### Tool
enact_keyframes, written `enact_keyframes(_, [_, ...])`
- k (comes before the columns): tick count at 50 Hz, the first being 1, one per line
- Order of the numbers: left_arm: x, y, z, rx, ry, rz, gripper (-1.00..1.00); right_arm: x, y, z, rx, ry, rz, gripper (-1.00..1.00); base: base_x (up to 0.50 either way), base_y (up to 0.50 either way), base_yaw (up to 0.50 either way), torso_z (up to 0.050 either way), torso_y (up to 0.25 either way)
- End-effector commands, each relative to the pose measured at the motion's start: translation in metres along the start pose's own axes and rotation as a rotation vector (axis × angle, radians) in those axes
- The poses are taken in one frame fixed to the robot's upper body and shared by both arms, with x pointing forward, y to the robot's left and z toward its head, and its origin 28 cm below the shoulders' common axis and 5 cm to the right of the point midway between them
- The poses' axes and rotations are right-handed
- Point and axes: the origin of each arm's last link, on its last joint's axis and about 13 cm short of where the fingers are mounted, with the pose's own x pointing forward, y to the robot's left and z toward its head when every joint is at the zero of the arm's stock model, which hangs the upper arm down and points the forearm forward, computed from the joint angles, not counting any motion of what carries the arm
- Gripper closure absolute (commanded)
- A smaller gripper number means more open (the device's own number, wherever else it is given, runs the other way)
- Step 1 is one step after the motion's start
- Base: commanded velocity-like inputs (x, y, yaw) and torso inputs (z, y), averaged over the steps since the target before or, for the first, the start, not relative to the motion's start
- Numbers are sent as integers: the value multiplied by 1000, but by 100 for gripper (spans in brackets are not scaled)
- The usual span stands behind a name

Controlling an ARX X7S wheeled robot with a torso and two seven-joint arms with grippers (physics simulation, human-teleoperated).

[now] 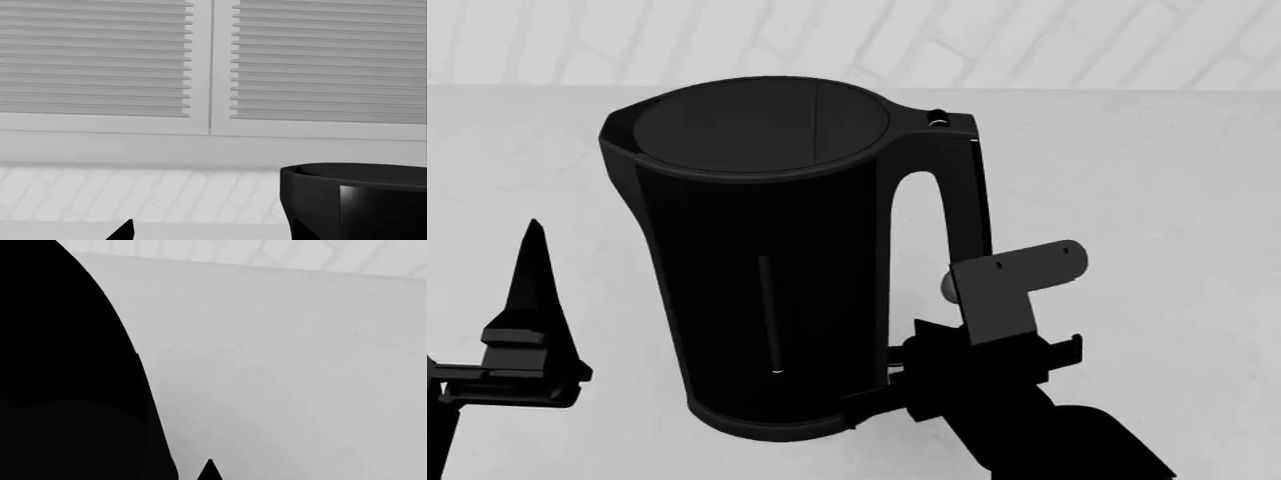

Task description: Press down the lever to turn on the electric kettle.

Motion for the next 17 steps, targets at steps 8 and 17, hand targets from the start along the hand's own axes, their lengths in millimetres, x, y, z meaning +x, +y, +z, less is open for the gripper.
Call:
enact_keyframes(8, [0,0,0,-1,1,-3,-100,2,4,-25,26,93,20,100,1,0,1,0,0])
enact_keyframes(17, [0,0,0,-1,1,-1,-100,1,4,-25,20,92,16,100,-1,0,0,0,0])
